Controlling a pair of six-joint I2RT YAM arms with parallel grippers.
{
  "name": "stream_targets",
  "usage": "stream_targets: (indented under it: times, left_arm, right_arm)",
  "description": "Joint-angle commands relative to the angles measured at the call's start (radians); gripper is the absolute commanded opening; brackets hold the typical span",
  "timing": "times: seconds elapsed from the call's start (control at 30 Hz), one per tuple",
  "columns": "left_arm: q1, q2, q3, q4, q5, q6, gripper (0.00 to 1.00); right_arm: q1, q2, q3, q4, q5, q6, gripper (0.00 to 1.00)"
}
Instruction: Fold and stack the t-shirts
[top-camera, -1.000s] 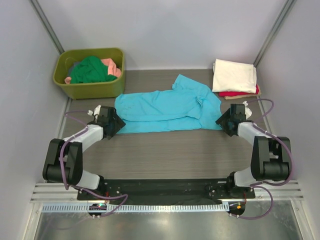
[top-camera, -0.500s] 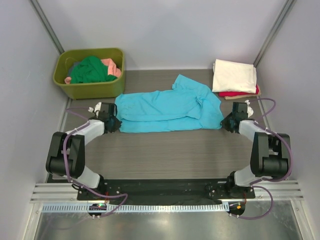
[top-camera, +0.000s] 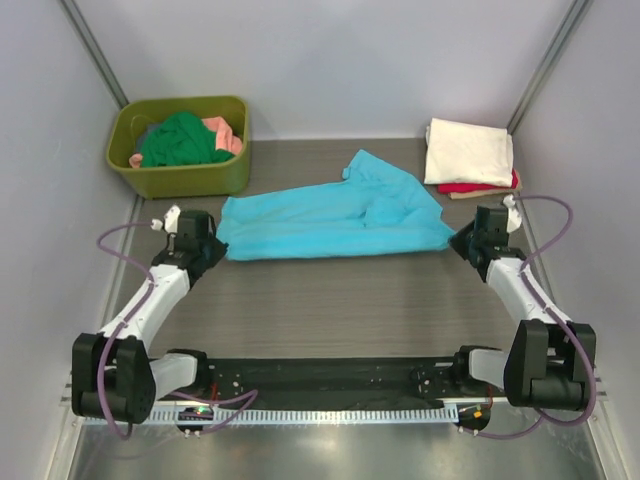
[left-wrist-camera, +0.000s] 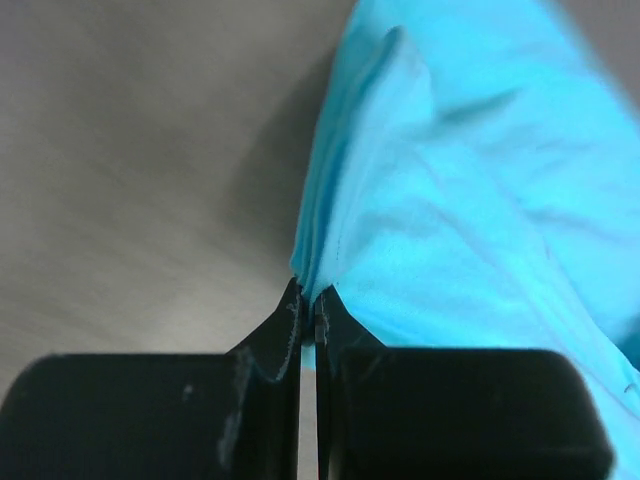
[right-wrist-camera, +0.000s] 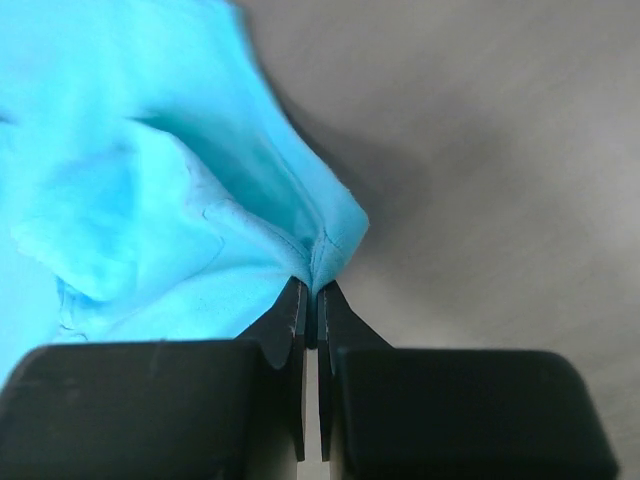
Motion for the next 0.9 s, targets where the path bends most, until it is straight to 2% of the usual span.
stream_targets:
  times: [0.0, 0.13, 0.27, 0.5, 0.73, 0.8, 0.87]
  left_arm:
    - [0.032, 0.004, -0.096, -0.077, 0.027, 0.007, 0.0]
    - [0.057, -0.071, -0.156, -0.114, 0.049, -0.001, 0.0]
    - [0.063, -0.164, -0.153, -0.18, 0.049, -0.007, 0.0]
    - [0.067, -0.287, -0.139, -0.286, 0.043, -0.028, 0.01]
    - [0.075, -0.369, -0.13, -0.403, 0.078, -0.036, 0.04]
    - [0.074, -0.401, -0.127, -0.433, 0.087, -0.039, 0.05]
    - [0.072, -0.468, -0.127, -0.457, 0.133, -0.057, 0.27]
  right_arm:
    - [-0.022, -0.029, -0.099, -0.055, 0.011, 0.028, 0.01]
    - [-0.049, -0.147, -0.191, -0.085, -0.001, 0.068, 0.01]
    - [-0.056, -0.293, -0.212, -0.172, -0.023, 0.105, 0.01]
    - [-0.056, -0.457, -0.219, -0.31, -0.03, 0.132, 0.02]
    - [-0.057, -0.615, -0.206, -0.45, -0.106, 0.151, 0.08]
    - [-0.057, -0.658, -0.209, -0.501, -0.122, 0.154, 0.13]
    - [-0.057, -0.718, -0.219, -0.528, -0.159, 0.162, 0.21]
